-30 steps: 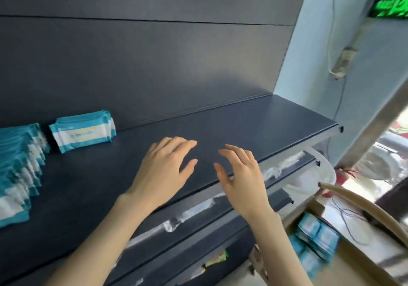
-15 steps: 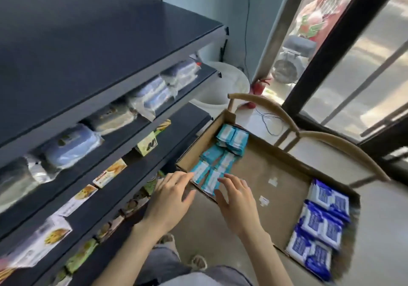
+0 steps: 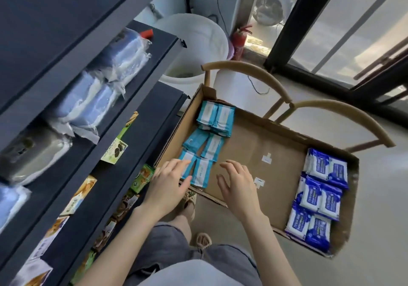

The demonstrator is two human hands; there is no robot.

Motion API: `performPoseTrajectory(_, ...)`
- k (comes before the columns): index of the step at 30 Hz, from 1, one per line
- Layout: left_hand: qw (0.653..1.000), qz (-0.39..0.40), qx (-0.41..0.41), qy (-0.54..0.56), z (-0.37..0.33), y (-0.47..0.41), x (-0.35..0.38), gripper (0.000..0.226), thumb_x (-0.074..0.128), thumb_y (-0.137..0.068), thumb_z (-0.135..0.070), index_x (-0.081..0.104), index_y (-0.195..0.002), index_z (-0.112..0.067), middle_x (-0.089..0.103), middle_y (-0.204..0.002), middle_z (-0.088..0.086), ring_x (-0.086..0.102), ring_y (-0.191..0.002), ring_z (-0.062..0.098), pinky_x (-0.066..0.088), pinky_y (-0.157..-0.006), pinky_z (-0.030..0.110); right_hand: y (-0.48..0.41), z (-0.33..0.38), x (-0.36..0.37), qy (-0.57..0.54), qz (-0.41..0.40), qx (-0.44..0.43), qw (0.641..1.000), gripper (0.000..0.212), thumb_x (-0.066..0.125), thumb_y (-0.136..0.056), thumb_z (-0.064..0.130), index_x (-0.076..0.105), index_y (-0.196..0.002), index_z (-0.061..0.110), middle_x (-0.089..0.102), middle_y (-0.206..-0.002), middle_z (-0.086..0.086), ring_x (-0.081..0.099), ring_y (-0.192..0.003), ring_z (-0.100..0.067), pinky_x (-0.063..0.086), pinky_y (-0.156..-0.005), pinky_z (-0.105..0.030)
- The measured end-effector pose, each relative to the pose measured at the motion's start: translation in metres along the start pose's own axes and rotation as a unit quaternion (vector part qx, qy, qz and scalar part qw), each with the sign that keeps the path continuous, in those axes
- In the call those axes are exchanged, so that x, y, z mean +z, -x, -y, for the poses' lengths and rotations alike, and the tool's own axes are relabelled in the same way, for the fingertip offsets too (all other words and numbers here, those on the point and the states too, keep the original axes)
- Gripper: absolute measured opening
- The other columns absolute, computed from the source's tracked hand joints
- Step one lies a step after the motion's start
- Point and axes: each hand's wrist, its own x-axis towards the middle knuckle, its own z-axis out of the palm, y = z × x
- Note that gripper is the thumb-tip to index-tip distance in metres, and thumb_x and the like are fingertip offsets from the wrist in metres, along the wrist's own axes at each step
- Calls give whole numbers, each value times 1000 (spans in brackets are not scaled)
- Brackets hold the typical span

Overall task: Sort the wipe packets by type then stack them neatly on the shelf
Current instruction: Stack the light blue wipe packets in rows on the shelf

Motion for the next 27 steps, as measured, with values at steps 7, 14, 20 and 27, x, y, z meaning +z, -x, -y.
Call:
performPoseTrajectory(7, 989, 123, -74, 38, 54, -109, 30, 40, 53, -94, -24, 47, -133, -19, 52, -126, 0, 51, -113, 17, 45, -96, 38, -98, -21, 50, -20, 101, 91, 991, 33, 49, -96, 22, 53, -128, 12, 53, -130, -4, 48, -115, -23, 36, -98, -31)
performPoseTrajectory(14, 960, 201, -175, 83, 96, -182, 98, 38, 54, -93, -16, 48, -130, -13, 53, -123, 6, 53, -108, 24, 46, -93, 41, -160, -64, 116, -53, 157, 199, 966, 32, 48, -97, 23, 53, -127, 11, 55, -127, -6, 48, -114, -24, 40, -93, -32)
performPoseTrajectory(20, 929, 222, -280, 97, 136, -209, 170, 41, 55, -91, -10, 45, -131, -6, 50, -127, 13, 48, -115, 27, 37, -94, 33, -174, -103, 191, -118, 198, 295, 927, 31, 52, -95, 22, 54, -124, 9, 57, -123, -8, 51, -113, -24, 40, -90, -33)
performPoseTrajectory(27, 907, 202, -368, 34, 174, -211, 233, 63, 65, -86, -21, 32, -139, -7, 39, -135, 16, 39, -124, 33, 32, -101, 41, -162, -138, 273, -185, 189, 407, 875, 48, 66, -88, 24, 46, -128, 8, 49, -125, -8, 51, -113, -23, 41, -94, -30)
